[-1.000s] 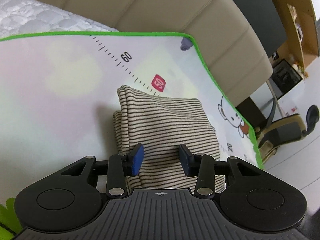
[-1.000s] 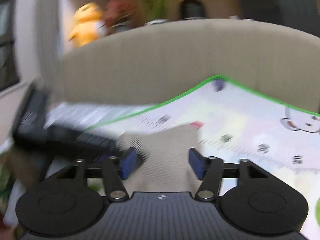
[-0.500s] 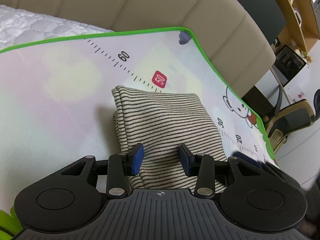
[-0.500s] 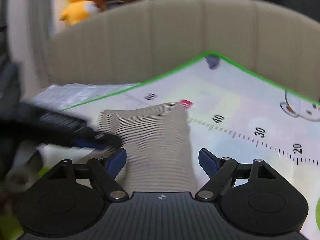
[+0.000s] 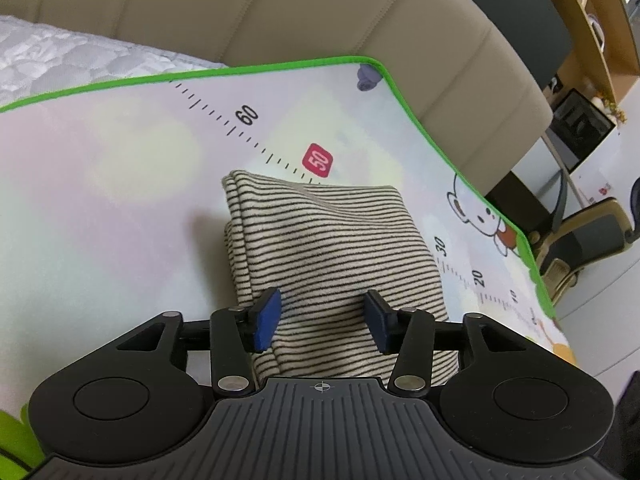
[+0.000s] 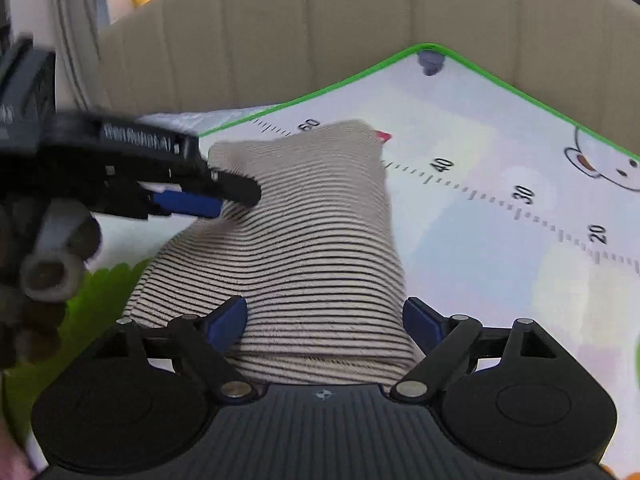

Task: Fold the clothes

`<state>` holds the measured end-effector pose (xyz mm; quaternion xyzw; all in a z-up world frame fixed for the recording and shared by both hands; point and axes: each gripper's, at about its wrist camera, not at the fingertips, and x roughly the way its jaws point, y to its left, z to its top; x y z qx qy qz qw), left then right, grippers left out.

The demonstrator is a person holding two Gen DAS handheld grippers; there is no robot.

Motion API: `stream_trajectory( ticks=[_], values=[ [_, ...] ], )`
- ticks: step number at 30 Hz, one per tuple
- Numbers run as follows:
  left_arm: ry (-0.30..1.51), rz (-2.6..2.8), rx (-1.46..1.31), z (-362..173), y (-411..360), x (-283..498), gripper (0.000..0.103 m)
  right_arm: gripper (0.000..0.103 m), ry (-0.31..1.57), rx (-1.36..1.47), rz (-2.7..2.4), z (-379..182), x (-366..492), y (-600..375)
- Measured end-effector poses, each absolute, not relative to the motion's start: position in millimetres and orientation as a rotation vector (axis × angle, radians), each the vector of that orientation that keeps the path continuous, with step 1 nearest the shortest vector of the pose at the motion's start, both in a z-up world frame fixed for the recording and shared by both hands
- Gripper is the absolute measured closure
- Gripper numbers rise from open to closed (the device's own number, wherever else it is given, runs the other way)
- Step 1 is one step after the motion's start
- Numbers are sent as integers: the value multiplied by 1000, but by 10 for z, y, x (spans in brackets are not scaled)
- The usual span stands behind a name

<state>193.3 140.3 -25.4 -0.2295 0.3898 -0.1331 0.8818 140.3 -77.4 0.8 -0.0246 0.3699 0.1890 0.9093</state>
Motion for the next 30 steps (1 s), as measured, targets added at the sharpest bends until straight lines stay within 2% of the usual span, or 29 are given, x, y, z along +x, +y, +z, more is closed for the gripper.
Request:
stream_trajectory(
  ticks=[8, 13, 14, 15, 16, 21, 30],
  values=[
    [793, -288, -482, -203, 1399, 1819, 42, 17, 739, -159, 269, 689, 1295, -892],
    [789, -310, -478, -168, 1422, 1698, 40, 17, 727, -176, 234, 976, 1214, -862],
    [787, -319, -484, -153, 1437, 1674, 37, 17, 724, -199, 224, 1010, 1188, -840],
    [786, -327, -488, -140, 1461, 1655, 31, 17, 722, -221, 214, 1021, 1209, -813],
    [787, -328, -490, -130, 1490, 1641, 30, 17, 719, -239, 204, 1033, 1225, -790],
    [827, -318, -526, -201, 1601, 1654, 30, 17, 712, -221, 185, 1071, 1184, -751],
    [854, -351, -493, -288, 1488, 1703, 29, 10, 732, -243, 176, 963, 1093, -794]
  ],
)
